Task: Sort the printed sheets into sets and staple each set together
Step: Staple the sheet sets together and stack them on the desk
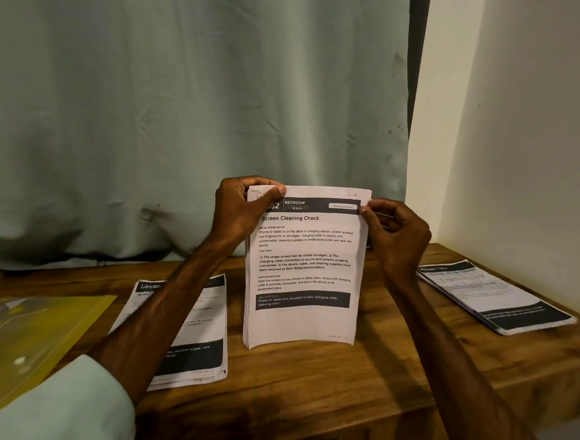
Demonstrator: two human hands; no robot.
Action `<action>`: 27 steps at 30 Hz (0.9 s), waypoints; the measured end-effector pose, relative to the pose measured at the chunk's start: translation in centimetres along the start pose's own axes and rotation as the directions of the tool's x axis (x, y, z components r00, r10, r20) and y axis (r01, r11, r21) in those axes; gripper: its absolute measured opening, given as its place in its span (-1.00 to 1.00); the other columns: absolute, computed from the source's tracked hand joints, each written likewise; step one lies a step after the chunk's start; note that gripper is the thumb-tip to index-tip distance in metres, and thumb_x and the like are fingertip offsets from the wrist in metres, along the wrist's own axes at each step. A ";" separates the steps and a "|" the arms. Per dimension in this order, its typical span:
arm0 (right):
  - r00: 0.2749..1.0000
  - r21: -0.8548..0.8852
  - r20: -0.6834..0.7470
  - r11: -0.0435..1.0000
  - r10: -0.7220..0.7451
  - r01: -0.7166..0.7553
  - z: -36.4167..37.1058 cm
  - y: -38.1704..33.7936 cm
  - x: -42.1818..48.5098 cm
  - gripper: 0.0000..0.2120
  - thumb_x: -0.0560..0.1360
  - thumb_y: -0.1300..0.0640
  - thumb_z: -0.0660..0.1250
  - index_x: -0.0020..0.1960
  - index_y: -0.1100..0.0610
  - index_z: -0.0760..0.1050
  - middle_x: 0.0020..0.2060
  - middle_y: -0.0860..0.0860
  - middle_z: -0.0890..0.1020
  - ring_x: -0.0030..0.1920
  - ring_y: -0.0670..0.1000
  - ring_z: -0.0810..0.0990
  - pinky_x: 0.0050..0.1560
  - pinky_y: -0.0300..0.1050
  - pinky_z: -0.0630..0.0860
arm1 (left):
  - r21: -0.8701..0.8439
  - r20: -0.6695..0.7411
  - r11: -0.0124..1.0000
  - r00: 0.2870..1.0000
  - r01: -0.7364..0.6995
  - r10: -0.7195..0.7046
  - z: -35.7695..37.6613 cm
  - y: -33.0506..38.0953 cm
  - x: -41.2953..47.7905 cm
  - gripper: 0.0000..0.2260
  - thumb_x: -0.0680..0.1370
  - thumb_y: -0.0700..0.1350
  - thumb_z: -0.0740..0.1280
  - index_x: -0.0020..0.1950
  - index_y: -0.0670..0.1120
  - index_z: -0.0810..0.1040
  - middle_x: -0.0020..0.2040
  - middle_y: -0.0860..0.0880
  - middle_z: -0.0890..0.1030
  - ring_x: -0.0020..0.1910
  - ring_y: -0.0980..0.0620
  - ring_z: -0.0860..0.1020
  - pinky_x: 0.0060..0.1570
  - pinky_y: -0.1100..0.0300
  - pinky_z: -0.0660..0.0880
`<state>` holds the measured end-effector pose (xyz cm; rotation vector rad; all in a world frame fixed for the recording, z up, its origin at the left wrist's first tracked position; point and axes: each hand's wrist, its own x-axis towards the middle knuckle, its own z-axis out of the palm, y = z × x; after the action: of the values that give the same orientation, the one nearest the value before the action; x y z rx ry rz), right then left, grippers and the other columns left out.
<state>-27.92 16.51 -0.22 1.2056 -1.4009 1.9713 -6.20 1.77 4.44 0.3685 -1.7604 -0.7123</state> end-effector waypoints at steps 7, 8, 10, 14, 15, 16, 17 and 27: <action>0.999 0.018 0.034 0.999 0.035 -0.035 -0.1 -0.3 -0.1 -0.71 0.48 0.13 0.55 0.16 0.16 0.63 -0.01 -0.26 0.64 -0.06 -0.35 0.65 -0.09 -0.45 0.56 | 0.001 0.004 1.000 1.000 -0.002 0.002 -0.1 0.0 0.0 -0.84 0.55 0.00 0.49 0.03 -0.06 0.70 -0.06 -0.02 0.75 -0.15 0.00 0.73 -0.08 -0.02 0.70; 0.996 0.048 0.049 0.996 0.072 -0.074 0.0 -0.3 -0.1 -0.71 0.48 0.13 0.55 0.16 0.16 0.62 -0.01 -0.23 0.65 -0.06 -0.31 0.67 -0.09 -0.42 0.58 | 0.001 0.001 1.000 1.000 -0.002 0.002 -0.1 0.0 0.0 -0.84 0.55 0.00 0.50 0.03 -0.06 0.70 -0.07 -0.02 0.75 -0.15 0.00 0.73 -0.08 -0.03 0.70; 0.978 0.117 0.120 0.976 0.170 -0.184 0.2 0.0 -0.1 -0.68 0.49 0.16 0.53 0.21 0.20 0.60 0.05 -0.10 0.70 -0.03 -0.22 0.70 -0.07 -0.34 0.62 | 0.007 0.000 1.000 1.000 0.000 0.000 -0.1 0.0 0.1 -0.84 0.54 0.01 0.50 0.03 -0.06 0.70 -0.07 -0.02 0.75 -0.16 0.00 0.73 -0.09 -0.02 0.70; 0.903 0.111 0.348 0.945 0.253 -0.307 0.4 0.8 -1.2 -0.70 0.57 0.26 0.42 0.29 0.24 0.57 0.12 0.00 0.68 -0.07 -0.24 0.71 -0.12 -0.34 0.61 | 0.058 0.019 0.998 1.000 -0.006 0.005 -0.5 0.2 0.2 -0.82 0.54 0.00 0.50 0.04 -0.09 0.70 -0.07 0.01 0.74 -0.17 0.06 0.73 -0.10 0.07 0.70; 0.901 0.108 0.350 0.944 0.256 -0.310 0.5 1.0 -1.5 -0.71 0.57 0.25 0.41 0.29 0.24 0.58 0.11 0.00 0.68 -0.07 -0.23 0.72 -0.13 -0.34 0.61 | 0.105 0.035 0.994 0.999 -0.025 0.021 -0.8 0.3 0.4 -0.83 0.54 0.00 0.51 0.03 -0.07 0.70 -0.07 0.01 0.74 -0.18 0.10 0.72 -0.12 0.15 0.69; 0.906 0.105 0.341 0.947 0.251 -0.302 0.4 1.0 -1.6 -0.71 0.58 0.23 0.42 0.29 0.23 0.58 0.10 0.01 0.69 -0.07 -0.22 0.72 -0.13 -0.31 0.63 | 0.182 0.063 0.982 0.997 -0.054 0.043 -1.3 0.7 0.7 -0.83 0.53 0.01 0.51 0.02 -0.06 0.70 -0.06 0.02 0.74 -0.20 0.15 0.70 -0.14 0.25 0.66; 0.912 0.092 0.333 0.954 0.241 -0.286 0.5 0.8 -1.5 -0.72 0.58 0.21 0.42 0.28 0.22 0.59 0.10 0.00 0.70 -0.07 -0.21 0.72 -0.11 -0.28 0.65 | 0.285 0.108 0.954 0.992 -0.092 0.064 -1.8 1.2 1.1 -0.81 0.51 0.03 0.52 0.03 -0.05 0.71 -0.05 0.02 0.73 -0.22 0.19 0.68 -0.16 0.33 0.63; 0.875 -0.029 0.484 0.998 -0.033 0.054 1.1 -4.1 2.2 -0.83 0.60 0.06 0.41 0.13 0.11 0.65 0.02 -0.09 0.71 -0.14 -0.34 0.67 -0.18 -0.41 0.57 | 0.564 0.609 0.807 0.749 -0.176 -0.263 -1.1 7.8 5.9 -0.76 0.44 0.02 0.59 0.03 -0.04 0.69 -0.14 0.02 0.74 -0.27 0.09 0.72 -0.30 0.25 0.60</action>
<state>-25.57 16.86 3.95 1.7805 -1.6141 1.6606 -6.14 4.08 14.00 0.6377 -2.6901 -0.2961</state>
